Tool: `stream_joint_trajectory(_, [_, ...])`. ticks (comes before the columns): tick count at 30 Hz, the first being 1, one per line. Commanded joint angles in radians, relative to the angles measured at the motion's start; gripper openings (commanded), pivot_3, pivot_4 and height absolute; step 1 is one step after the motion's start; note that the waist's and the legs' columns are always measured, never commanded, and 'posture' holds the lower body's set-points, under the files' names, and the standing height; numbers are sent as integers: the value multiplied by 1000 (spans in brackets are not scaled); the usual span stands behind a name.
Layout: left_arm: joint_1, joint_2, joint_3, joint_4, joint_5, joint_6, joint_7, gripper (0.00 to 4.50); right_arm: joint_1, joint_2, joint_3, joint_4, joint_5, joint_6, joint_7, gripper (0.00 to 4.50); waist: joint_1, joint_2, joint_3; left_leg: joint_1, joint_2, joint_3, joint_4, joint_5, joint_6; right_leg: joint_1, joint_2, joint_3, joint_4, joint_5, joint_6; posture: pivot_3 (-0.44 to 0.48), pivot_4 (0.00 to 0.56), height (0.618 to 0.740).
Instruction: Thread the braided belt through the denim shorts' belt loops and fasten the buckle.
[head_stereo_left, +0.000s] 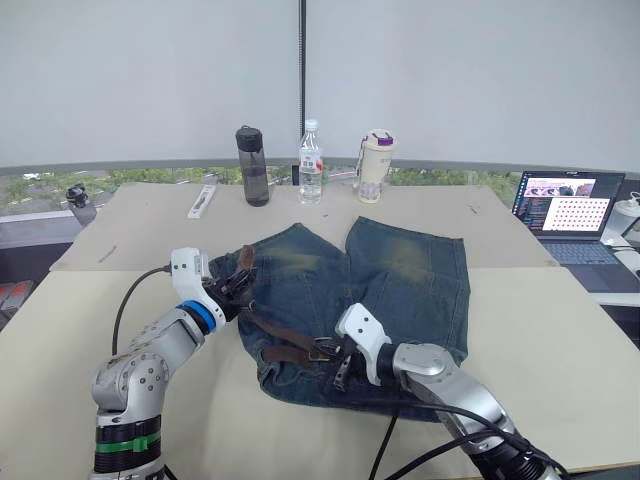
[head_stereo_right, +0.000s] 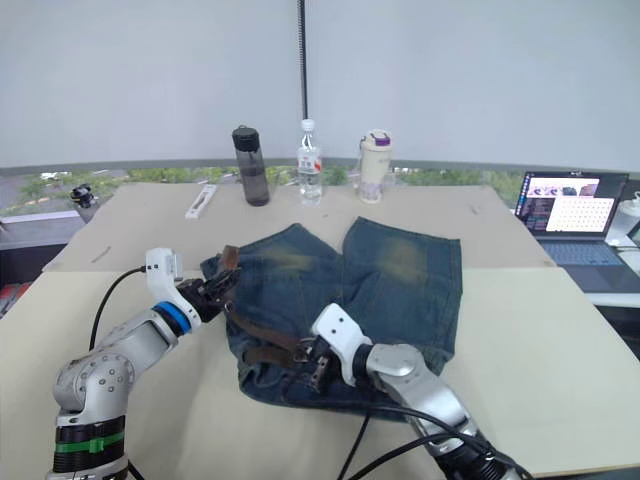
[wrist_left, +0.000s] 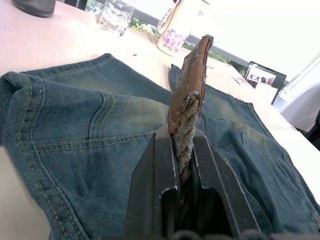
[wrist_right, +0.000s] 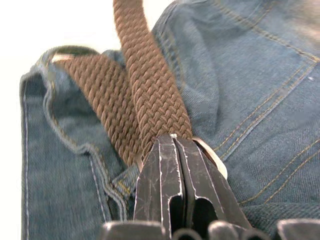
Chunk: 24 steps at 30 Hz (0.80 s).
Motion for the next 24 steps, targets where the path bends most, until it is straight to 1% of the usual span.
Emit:
stream_joint_trajectory(1, [-30,6,7,-19,-9,-29,-10,0,26,-51,-1,5,-34,24,2,55,1,0,0,1,0,0,0,0,0,0,0,0,0,0,0,0,150,740])
stream_joint_trajectory(7, [-47,6,0,-10,-8,-29,-15,0,35,-55,30,18,-60,50,-24,55,3,0,0,1,0,0,0,0,-1,-1,-1,0,-1,-1,-2,0,150,740])
stream_joint_trajectory(12, [-109,-6,1,1,-27,-21,-9,0,36,-48,73,9,-75,71,-20,55,4,0,0,1,0,0,1,0,-1,-1,-1,0,-1,-2,-3,0,150,740])
stream_joint_trajectory(16, [-173,-28,-12,12,-65,8,-7,0,3,-57,111,55,-111,86,-14,55,2,0,0,1,0,0,0,0,0,0,0,0,-1,0,0,0,150,740])
stream_joint_trajectory(21, [-245,-89,-44,47,-179,107,-13,0,-25,-36,144,109,-133,74,-6,55,1,0,0,2,0,0,1,0,0,0,0,0,-1,0,1,0,150,740])
stream_joint_trajectory(23, [-258,-99,-66,68,-191,136,-18,0,-28,-32,148,117,-140,62,-2,55,0,0,-1,3,0,-1,1,0,0,1,1,0,-1,0,2,0,150,740])
stream_joint_trajectory(24, [-259,-100,-96,77,-179,138,-37,0,-26,-28,148,117,-141,61,0,55,0,0,-1,3,0,-1,1,0,0,1,1,0,-1,0,2,0,150,740])
